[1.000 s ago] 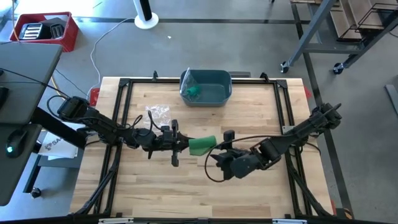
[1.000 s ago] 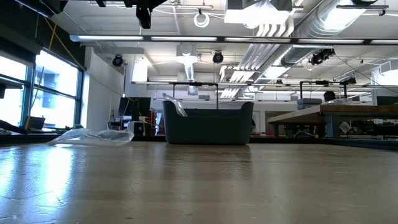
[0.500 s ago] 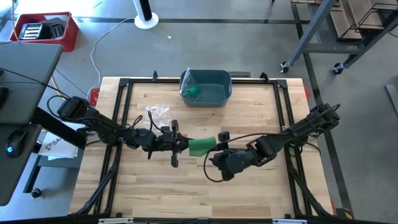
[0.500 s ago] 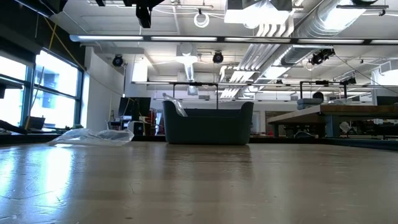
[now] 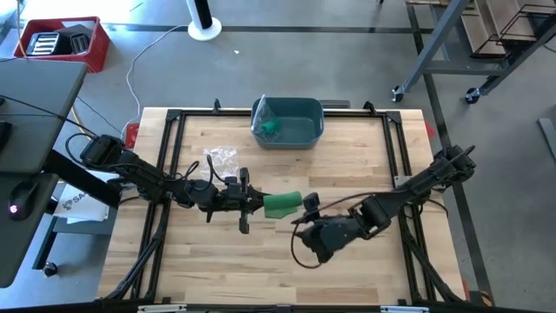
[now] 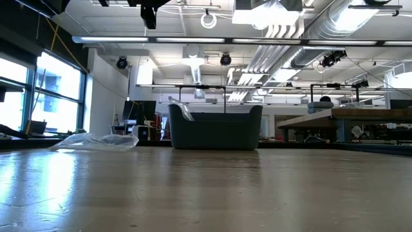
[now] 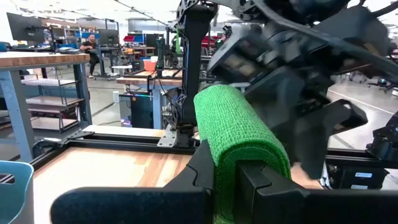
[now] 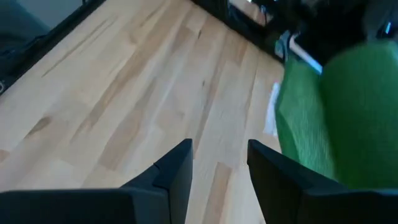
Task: Roll bandage
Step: Roll the green bandage
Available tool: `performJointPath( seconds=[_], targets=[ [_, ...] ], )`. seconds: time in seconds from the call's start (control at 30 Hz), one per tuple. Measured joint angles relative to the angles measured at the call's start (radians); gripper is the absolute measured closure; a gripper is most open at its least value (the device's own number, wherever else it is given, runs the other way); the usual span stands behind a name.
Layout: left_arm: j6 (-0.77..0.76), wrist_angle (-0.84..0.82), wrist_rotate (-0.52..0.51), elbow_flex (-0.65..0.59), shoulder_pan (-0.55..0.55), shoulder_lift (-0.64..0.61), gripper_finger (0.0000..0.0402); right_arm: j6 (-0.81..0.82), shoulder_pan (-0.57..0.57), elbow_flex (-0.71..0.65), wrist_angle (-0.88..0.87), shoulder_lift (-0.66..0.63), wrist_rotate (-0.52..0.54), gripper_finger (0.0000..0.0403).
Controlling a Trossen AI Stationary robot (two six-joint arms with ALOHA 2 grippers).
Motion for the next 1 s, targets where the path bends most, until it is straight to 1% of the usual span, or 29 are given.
performJointPath(
  seconds=[0.1,0.2,0.33,0.57,0.63,0.73,0.8,1.0],
  targets=[
    [0.000,0.000,-0.001,0.000,0.000,0.000,0.0390,-0.037,0.023,0.016,0.002,0.000,0.057,0.0257],
    [0.000,0.002,-0.001,0.000,0.000,0.000,0.0390,-0.026,0.018,0.024,0.003,0.000,0.141,0.0257],
    [0.000,0.002,-0.002,0.000,0.000,0.000,0.0390,-0.018,-0.020,0.024,0.001,0.011,0.154,0.0261],
    [0.000,0.002,-0.005,0.000,0.000,0.000,0.0390,-0.055,-0.059,0.024,-0.010,0.041,0.162,0.0287],
    [0.000,0.003,-0.006,0.000,0.000,0.000,0.0390,-0.076,-0.059,0.024,-0.011,0.052,0.200,0.0293],
    [0.000,0.005,-0.006,0.000,0.001,0.000,0.0390,-0.089,-0.057,0.024,-0.010,0.072,0.302,0.0303],
    [-0.004,0.004,-0.011,0.000,0.001,0.000,0.0390,-0.089,-0.058,0.024,-0.010,0.086,0.349,0.0310],
    [-0.010,0.003,-0.008,0.000,0.001,0.000,0.0390,-0.089,-0.066,0.024,-0.009,0.120,0.387,0.0341]
  ],
)
